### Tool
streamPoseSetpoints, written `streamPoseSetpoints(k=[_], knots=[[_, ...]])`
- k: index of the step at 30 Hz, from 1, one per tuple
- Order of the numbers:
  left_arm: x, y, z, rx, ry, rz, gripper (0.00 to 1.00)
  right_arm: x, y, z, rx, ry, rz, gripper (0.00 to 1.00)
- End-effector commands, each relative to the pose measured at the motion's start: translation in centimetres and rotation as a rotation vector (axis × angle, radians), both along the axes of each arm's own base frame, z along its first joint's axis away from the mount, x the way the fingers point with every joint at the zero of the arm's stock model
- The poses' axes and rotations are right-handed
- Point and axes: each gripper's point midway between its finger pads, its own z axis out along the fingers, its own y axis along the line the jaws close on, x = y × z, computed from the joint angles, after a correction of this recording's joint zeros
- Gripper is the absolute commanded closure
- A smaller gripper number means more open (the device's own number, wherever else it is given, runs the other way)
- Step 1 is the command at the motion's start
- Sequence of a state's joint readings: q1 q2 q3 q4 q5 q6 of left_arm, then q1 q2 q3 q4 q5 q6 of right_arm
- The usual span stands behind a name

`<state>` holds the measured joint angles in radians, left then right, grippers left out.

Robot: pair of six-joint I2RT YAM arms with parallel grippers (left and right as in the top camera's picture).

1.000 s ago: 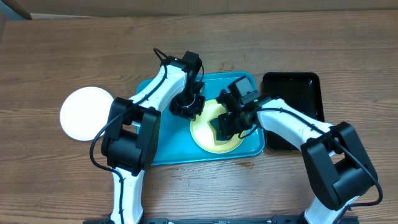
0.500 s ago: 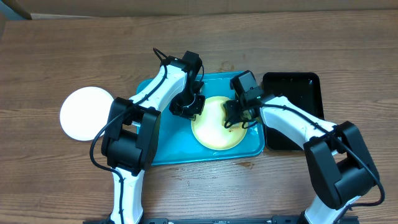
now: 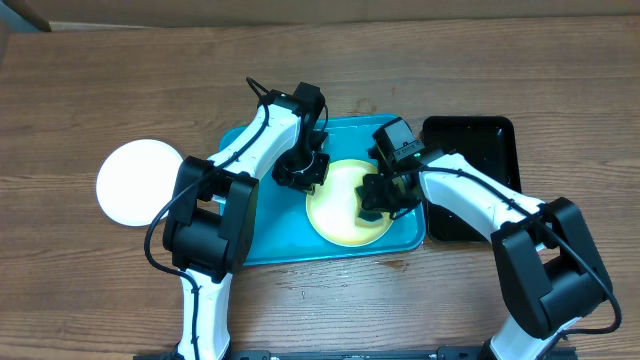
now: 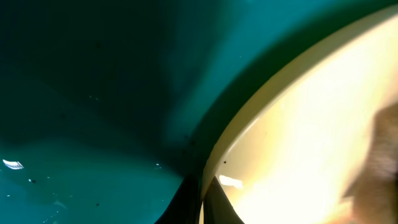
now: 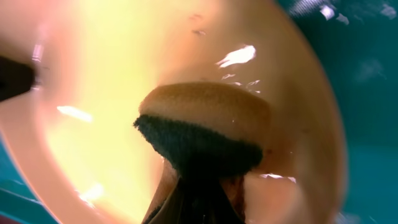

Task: Clean dirty plates on tray and stack at the side
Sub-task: 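Scrub the yellow plate with the right-held sponge while the left gripper holds it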

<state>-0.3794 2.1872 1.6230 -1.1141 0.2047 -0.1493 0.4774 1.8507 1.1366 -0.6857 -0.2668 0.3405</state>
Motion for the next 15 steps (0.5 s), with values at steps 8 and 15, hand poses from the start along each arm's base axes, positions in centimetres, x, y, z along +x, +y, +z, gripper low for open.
streamPoseSetpoints(k=[8, 15], knots=[[-0.4, 1.1, -1.6, 0.061, 0.024, 0.012, 0.96, 3.6, -2.1, -0.5, -0.158, -0.161, -0.176, 0.95], [-0.4, 1.1, -1.6, 0.061, 0.025, 0.012, 0.96, 1.4, -2.9, -1.1, -0.198, -0.068, -0.161, 0.96]])
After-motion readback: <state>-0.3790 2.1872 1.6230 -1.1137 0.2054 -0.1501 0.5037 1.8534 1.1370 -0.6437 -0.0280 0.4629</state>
